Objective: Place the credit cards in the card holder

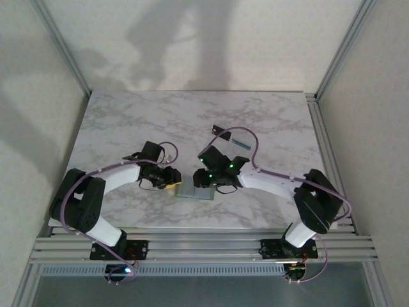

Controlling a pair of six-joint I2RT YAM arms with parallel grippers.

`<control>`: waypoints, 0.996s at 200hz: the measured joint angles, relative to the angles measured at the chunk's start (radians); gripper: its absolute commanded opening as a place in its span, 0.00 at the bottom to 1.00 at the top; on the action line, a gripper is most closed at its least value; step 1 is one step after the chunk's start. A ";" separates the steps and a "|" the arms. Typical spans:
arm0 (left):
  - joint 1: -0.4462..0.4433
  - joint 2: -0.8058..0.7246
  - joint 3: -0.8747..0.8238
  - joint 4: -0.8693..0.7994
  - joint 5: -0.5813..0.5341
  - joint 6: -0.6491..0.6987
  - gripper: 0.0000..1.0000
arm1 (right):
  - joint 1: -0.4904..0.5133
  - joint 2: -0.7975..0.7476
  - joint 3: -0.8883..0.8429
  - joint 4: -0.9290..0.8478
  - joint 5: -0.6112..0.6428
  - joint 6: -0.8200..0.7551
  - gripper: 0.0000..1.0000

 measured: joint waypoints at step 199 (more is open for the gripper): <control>-0.068 -0.036 -0.068 0.043 0.052 -0.085 0.25 | -0.113 0.027 -0.071 0.000 -0.058 0.007 0.56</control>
